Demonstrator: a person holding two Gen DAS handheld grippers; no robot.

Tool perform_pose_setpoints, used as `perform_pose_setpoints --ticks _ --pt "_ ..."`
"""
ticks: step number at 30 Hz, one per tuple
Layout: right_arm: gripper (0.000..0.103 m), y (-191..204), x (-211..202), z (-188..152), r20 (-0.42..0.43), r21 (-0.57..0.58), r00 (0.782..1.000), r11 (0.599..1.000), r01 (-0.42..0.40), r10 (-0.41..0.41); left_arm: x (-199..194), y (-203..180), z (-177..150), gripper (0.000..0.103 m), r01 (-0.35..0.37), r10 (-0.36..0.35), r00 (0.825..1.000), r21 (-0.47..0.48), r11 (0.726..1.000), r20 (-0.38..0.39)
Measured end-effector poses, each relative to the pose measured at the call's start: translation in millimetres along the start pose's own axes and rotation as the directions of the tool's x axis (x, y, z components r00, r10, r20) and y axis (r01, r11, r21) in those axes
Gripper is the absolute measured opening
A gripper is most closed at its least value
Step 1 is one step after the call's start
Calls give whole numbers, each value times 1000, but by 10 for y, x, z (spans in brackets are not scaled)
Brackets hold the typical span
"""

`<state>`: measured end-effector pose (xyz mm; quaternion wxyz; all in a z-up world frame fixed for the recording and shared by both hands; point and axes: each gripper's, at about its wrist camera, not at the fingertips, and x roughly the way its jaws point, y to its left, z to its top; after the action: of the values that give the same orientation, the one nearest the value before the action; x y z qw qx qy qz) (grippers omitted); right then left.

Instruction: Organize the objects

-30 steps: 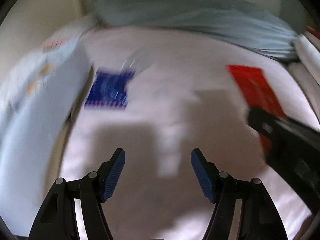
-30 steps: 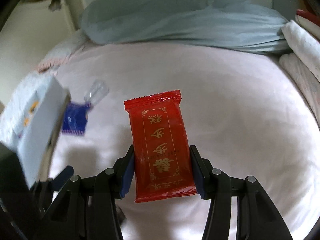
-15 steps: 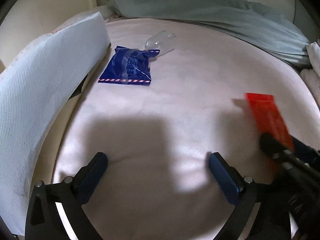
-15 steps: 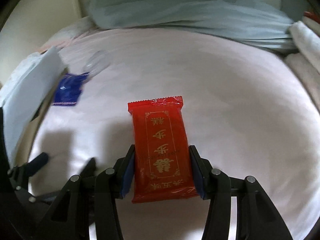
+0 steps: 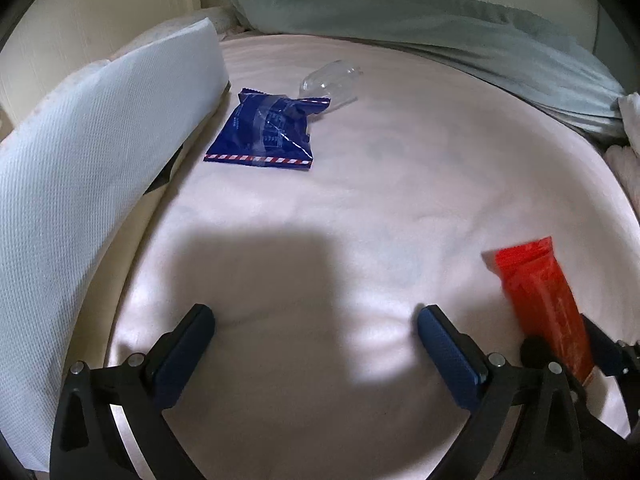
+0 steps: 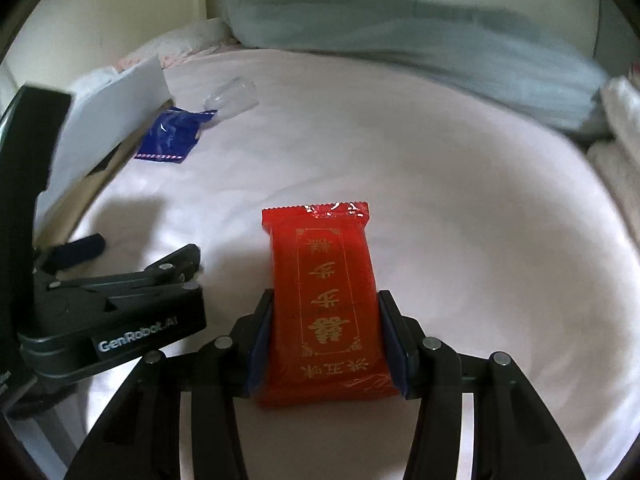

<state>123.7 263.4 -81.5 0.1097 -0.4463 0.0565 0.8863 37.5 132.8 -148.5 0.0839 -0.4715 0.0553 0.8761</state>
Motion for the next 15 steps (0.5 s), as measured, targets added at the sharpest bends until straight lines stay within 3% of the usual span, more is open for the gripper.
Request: perform_pose_setpoints --ticks 7,11,14,15 --pt "50 -17 -31 -40 10 2 1000 1000 2 -2 16 49 20 103 -3 3 1000 3 1000 0" --pt "59 49 4 -47 1 -17 999 999 44 -44 21 24 30 103 -8 8 1000 8 1000 1" --pt "79 68 29 -30 -7 -15 994 994 110 -110 25 16 38 103 -9 9 1000 8 1000 1" --pt "92 54 42 -28 -18 -1 990 990 141 -141 24 15 41 103 -10 10 1000 10 1000 1"
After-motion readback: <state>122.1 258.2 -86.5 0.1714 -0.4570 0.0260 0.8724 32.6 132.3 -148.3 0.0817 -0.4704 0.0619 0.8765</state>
